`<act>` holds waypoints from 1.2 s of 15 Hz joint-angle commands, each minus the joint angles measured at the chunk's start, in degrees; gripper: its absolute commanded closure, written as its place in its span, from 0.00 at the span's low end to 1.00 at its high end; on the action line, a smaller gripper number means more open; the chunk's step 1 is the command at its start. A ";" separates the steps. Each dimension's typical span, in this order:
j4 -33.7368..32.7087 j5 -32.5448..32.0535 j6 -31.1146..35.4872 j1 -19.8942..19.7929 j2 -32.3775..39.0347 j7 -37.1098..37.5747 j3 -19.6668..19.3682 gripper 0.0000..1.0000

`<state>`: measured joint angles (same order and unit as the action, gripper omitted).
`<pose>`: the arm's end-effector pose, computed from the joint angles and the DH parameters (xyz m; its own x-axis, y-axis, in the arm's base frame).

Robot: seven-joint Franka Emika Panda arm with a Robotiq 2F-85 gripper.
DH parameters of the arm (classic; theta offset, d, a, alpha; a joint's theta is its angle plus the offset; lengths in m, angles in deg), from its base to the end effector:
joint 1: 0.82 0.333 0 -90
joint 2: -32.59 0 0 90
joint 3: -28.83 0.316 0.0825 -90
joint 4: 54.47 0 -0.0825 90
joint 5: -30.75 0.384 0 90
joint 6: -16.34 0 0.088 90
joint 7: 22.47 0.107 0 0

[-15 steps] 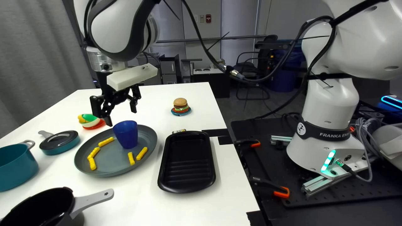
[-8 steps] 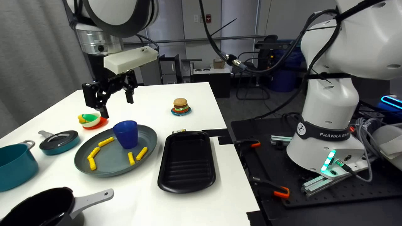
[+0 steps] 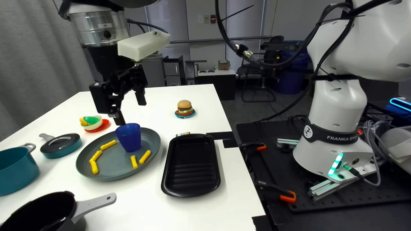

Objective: Pour the contents of the blue cup onto the plate

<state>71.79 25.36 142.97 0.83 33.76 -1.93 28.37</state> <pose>0.5305 0.0079 0.3713 0.9608 -0.2769 0.0112 -0.2770 -0.9579 0.0756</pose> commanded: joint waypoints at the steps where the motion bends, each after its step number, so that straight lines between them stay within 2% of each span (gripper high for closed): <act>1: 3.67 0.29 -3.50 0.36 -5.24 -2.14 1.38 0.00; 11: 10.28 -0.46 -3.89 -0.10 -12.73 1.11 3.53 0.00; 12: 7.41 0.07 -3.38 -0.22 -8.93 -0.46 3.32 0.00; 18: 9.03 0.11 -3.37 -0.33 -10.76 -0.19 3.50 0.00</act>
<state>80.90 25.35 139.71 1.02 23.01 -2.01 31.36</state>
